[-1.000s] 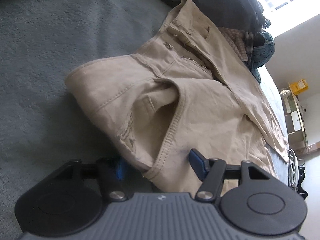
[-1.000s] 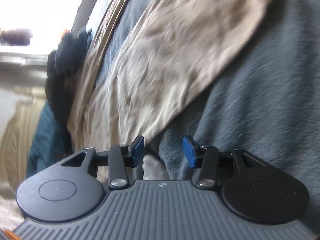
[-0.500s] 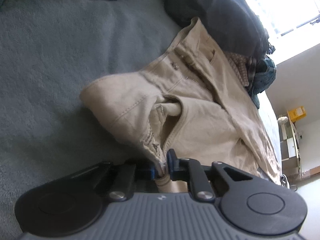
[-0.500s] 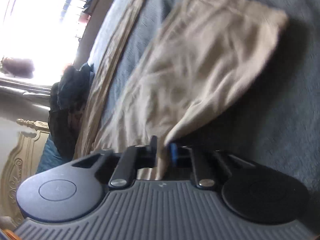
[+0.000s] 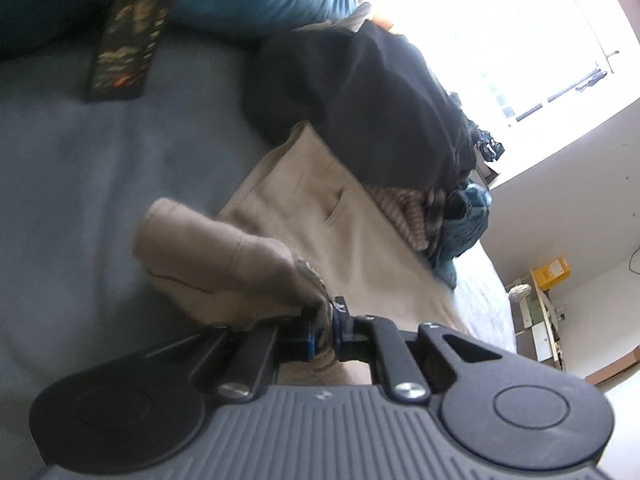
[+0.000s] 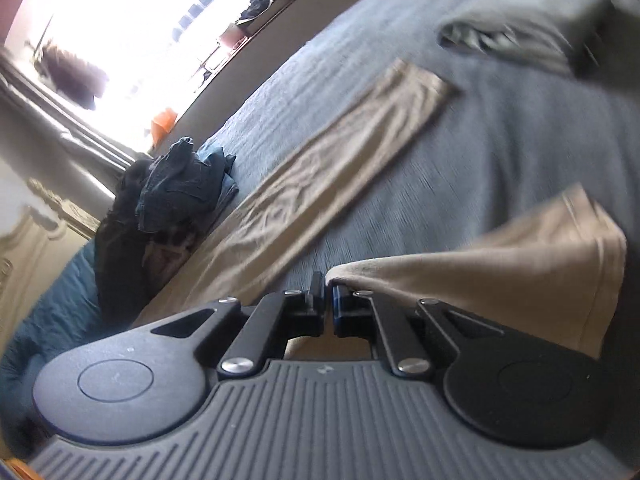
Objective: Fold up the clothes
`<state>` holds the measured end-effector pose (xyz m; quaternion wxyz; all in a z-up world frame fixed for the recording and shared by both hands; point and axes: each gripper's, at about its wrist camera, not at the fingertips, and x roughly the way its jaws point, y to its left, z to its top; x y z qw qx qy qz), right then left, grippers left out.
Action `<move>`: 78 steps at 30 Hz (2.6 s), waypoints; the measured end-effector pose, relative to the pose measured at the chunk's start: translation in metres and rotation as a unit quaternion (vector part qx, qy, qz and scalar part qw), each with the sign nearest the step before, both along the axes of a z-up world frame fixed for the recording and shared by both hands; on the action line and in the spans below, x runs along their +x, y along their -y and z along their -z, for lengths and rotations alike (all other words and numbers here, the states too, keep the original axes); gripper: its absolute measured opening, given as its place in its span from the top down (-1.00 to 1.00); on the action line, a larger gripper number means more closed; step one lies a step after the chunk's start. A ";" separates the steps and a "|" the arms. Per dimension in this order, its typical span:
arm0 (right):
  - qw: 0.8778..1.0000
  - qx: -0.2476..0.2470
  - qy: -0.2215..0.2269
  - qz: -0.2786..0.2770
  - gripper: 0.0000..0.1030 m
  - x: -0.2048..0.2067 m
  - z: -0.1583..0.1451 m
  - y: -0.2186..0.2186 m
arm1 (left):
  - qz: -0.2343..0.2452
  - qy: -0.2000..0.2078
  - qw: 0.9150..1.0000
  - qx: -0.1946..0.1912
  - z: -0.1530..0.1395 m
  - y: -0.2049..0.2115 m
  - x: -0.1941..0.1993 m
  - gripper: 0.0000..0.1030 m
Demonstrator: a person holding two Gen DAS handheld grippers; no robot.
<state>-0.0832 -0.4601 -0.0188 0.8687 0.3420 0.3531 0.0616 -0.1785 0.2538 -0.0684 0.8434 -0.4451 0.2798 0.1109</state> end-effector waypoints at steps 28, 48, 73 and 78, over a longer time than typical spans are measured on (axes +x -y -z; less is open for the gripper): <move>0.993 -0.100 0.050 0.030 0.96 0.234 -0.048 -0.024 | 0.003 0.000 1.000 0.026 -0.007 -0.022 0.176 0.83; 0.963 -0.215 -0.124 -0.108 0.10 0.265 0.024 -0.079 | 0.074 0.004 0.997 0.003 0.027 -0.042 0.162 -0.36; 0.724 -0.322 0.067 -0.607 0.94 0.277 0.049 -0.586 | 0.051 -0.031 0.979 0.197 0.051 -0.068 0.113 0.62; 0.730 -0.351 0.121 -0.574 0.95 0.276 0.033 -0.598 | 0.056 -0.022 0.980 0.189 0.051 -0.070 0.112 0.83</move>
